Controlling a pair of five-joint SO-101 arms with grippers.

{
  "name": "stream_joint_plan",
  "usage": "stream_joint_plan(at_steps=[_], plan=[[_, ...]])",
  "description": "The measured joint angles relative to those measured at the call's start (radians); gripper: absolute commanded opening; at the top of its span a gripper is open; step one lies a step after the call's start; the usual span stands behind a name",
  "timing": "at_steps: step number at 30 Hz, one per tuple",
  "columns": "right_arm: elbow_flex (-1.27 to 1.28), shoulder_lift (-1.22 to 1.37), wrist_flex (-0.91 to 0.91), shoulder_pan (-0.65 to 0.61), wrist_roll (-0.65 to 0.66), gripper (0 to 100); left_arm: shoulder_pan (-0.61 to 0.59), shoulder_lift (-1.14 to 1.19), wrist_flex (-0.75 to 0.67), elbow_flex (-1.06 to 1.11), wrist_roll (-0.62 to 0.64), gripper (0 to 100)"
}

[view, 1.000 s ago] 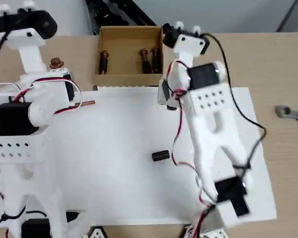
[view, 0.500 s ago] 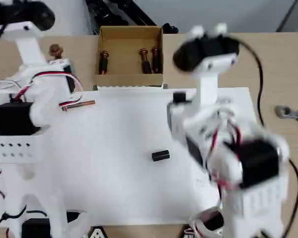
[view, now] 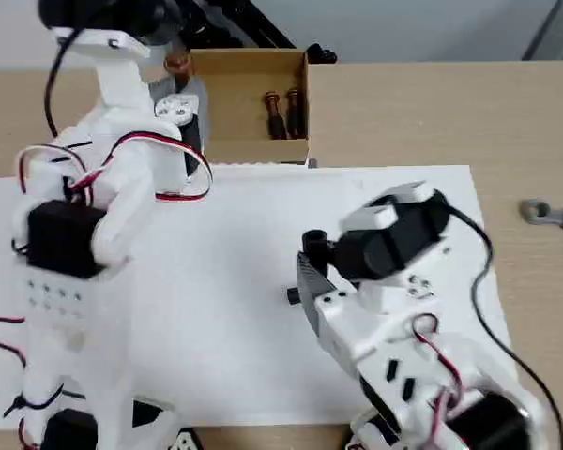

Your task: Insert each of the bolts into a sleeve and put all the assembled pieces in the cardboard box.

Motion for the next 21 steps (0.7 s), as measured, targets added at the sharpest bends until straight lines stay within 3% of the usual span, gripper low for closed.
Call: stream_joint_plan(at_steps=[7,12,21], plan=[[0.249,-0.048,-0.328,-0.002,0.002,0.4,0.167,-0.002,-0.002,-0.146,0.0,1],[0.374,-0.048,-0.529,-0.002,0.006,0.4,0.21,-0.002,-0.002,-0.166,0.0,1],[0.417,-0.048,-0.649,0.011,0.104,0.4,0.324,-0.066,0.026,-0.166,-0.069,1]])
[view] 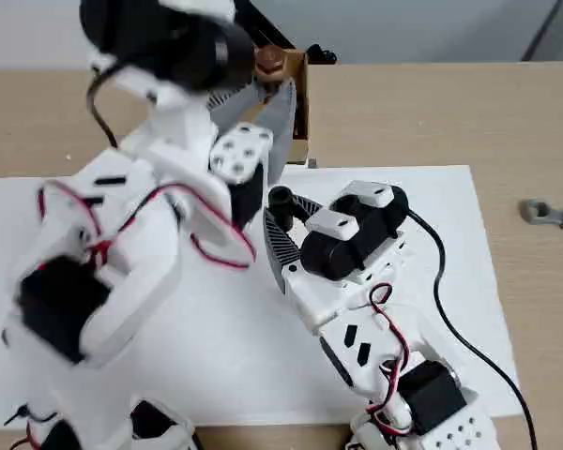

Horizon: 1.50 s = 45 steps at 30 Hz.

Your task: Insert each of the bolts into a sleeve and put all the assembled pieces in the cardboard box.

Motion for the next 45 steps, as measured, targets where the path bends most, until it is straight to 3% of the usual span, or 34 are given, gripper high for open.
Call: stream_joint_plan(at_steps=[8,11,24,27,36,45], plan=[[0.002,-0.121,0.044,0.064,0.018,0.4,0.025,-0.048,0.126,-0.003,-0.057,1],[0.025,-0.155,0.092,0.064,0.069,0.4,0.025,-0.046,0.138,-0.003,0.014,1],[0.23,-0.393,0.1,0.064,0.1,0.4,0.032,0.054,0.173,-0.091,0.037,1],[0.252,-0.428,0.1,0.064,0.1,0.4,0.035,0.078,0.213,-0.101,0.095,1],[0.269,-0.442,0.1,0.064,0.1,0.4,0.124,0.098,0.229,-0.086,0.155,1],[0.276,-0.445,0.061,0.064,0.1,0.4,0.124,0.101,0.229,-0.064,0.192,1]])
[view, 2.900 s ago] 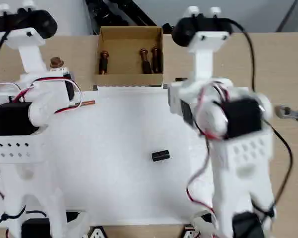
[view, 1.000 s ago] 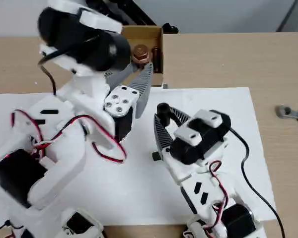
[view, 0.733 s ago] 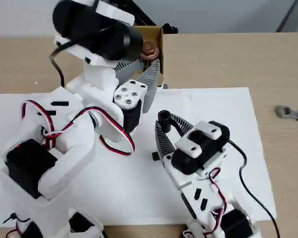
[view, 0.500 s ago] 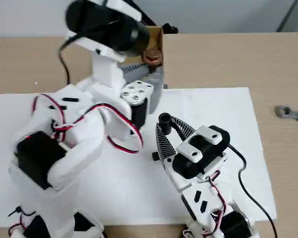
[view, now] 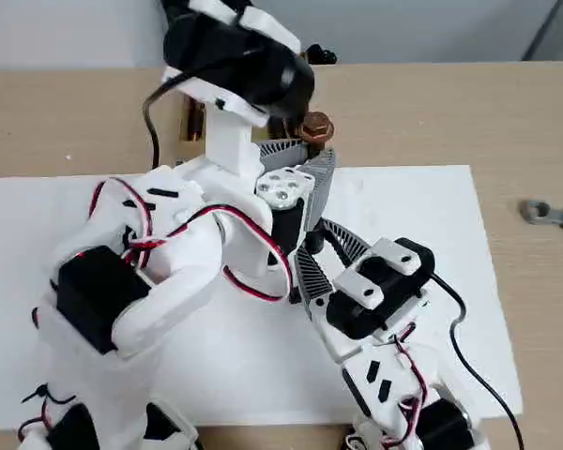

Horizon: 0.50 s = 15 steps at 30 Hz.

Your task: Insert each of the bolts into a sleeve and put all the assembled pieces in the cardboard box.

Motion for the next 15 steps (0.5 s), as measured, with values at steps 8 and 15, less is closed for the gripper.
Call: stream_joint_plan(at_steps=[8,15], plan=[[0.032,-0.002,-0.052,0.0,0.0,0.4,0.002,0.0,0.003,0.048,0.002,1],[0.035,-0.002,-0.052,0.0,0.0,0.4,-0.014,0.0,0.008,0.072,0.002,1]])
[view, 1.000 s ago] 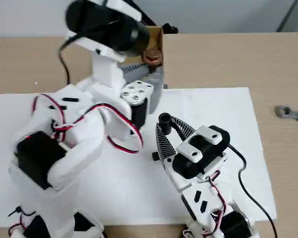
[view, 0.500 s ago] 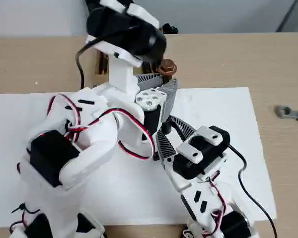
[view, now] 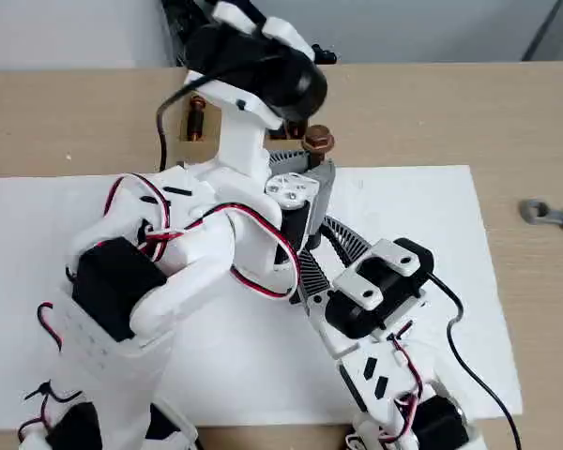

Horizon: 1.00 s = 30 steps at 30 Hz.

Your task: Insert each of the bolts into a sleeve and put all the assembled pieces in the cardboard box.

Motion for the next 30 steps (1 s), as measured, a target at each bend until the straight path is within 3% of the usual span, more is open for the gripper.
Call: stream_joint_plan(at_steps=[30], plan=[[0.003,0.002,-0.046,0.003,0.0,0.4,-0.031,-0.002,-0.021,0.107,0.0,1]])
